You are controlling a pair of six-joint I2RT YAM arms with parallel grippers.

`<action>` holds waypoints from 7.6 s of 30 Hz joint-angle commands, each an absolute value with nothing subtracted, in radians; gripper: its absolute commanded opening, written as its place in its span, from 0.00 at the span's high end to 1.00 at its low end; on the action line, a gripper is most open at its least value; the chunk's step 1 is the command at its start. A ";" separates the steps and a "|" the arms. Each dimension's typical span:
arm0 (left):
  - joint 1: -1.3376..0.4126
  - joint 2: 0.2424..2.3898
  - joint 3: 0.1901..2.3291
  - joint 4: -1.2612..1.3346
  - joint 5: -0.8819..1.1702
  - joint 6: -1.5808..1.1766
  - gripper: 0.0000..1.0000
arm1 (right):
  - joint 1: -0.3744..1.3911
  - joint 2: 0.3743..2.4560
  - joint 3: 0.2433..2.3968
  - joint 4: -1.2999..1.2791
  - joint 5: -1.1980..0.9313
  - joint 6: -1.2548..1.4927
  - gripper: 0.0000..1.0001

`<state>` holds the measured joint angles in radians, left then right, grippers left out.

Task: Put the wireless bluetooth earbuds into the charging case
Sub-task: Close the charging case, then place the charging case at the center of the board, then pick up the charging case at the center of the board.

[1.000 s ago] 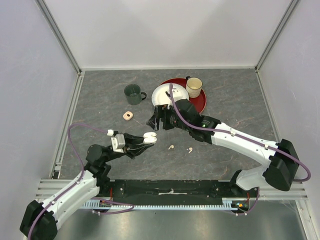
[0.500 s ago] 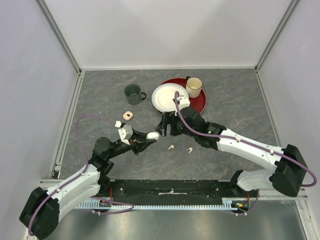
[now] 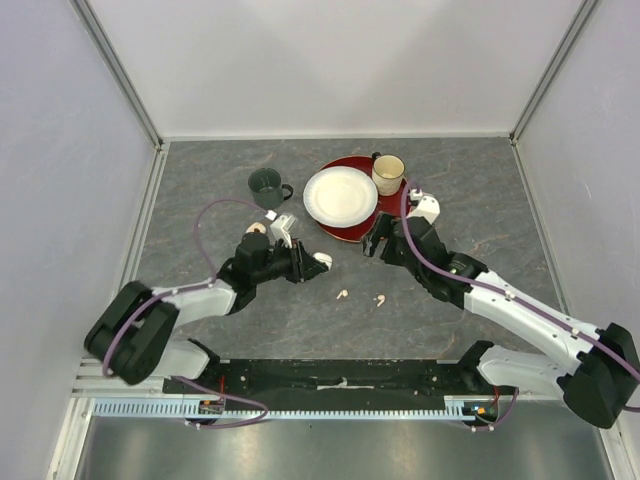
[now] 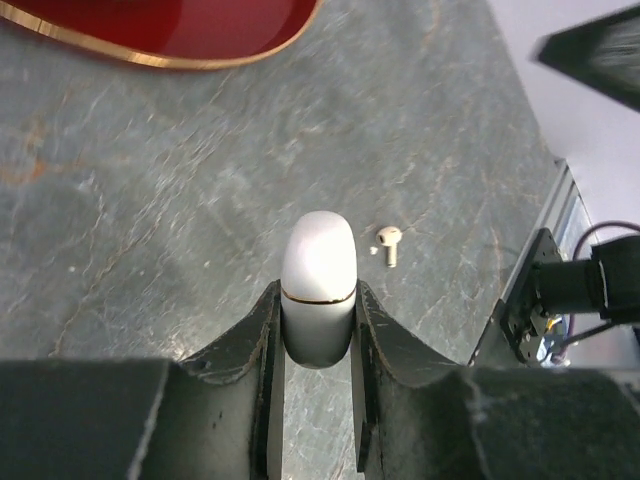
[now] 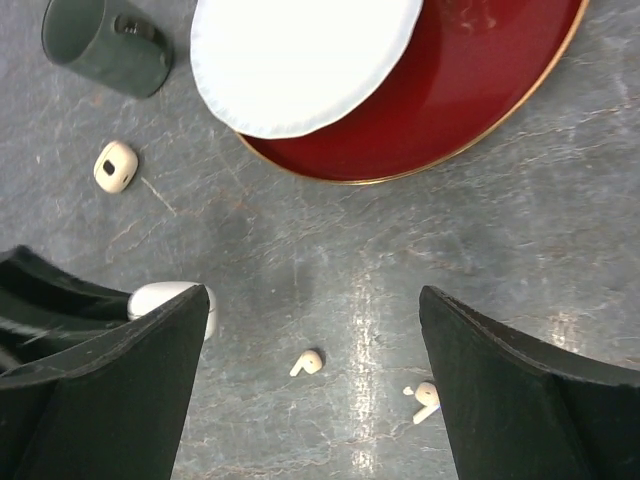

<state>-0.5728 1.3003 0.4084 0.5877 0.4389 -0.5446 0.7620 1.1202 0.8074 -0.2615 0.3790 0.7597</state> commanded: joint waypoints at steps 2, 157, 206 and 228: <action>-0.571 1.474 0.511 0.609 0.423 -0.747 0.98 | 0.706 1.045 0.778 -0.262 0.390 0.767 0.07; -0.127 1.815 1.114 -0.374 0.250 0.486 0.75 | 0.591 1.155 0.807 -0.216 0.138 0.678 0.06; -0.676 1.094 0.758 0.083 0.552 0.463 0.98 | 0.678 1.258 0.879 0.064 -0.425 0.706 0.48; -0.680 1.011 0.626 0.285 0.444 0.236 0.14 | 0.675 1.195 0.813 0.219 -0.293 0.762 1.00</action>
<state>-0.6765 1.0790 0.6849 0.1371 0.5137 0.3721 0.6769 1.2423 0.8265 0.1295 -0.3710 0.7547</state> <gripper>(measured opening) 0.840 0.267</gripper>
